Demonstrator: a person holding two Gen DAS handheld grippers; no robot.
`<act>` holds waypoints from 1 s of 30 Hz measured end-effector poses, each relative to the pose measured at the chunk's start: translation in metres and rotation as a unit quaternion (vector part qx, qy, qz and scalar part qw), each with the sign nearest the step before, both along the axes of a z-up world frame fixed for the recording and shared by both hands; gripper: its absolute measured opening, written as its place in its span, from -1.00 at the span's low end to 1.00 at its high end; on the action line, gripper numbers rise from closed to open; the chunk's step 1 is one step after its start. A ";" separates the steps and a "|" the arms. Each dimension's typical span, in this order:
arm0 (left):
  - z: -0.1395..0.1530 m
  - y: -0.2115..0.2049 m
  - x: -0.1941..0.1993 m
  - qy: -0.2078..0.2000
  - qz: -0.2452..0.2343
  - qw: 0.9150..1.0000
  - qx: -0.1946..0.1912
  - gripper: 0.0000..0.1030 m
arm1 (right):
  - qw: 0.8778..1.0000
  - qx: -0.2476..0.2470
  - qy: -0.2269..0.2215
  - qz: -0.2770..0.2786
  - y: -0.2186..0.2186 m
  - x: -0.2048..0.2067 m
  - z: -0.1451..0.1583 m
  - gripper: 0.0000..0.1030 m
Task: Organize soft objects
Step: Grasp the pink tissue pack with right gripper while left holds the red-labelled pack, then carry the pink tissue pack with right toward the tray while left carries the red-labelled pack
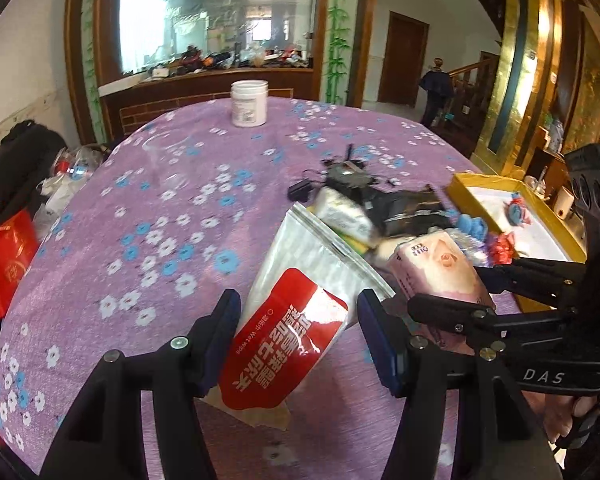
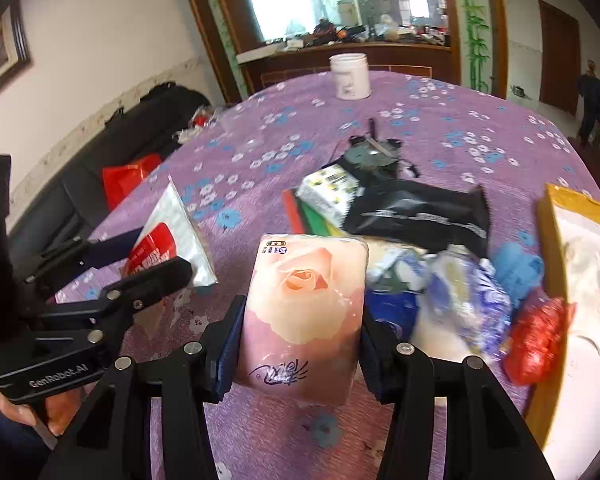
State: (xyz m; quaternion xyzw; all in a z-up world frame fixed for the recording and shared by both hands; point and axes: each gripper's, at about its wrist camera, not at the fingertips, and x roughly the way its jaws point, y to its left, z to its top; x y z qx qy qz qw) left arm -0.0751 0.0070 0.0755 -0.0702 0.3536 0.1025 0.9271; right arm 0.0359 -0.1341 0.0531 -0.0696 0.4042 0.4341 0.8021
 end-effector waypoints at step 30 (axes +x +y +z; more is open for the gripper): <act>0.011 -0.124 0.068 -0.015 -0.032 0.989 0.145 0.16 | 0.990 0.083 0.004 -0.114 -0.130 0.042 0.024 0.06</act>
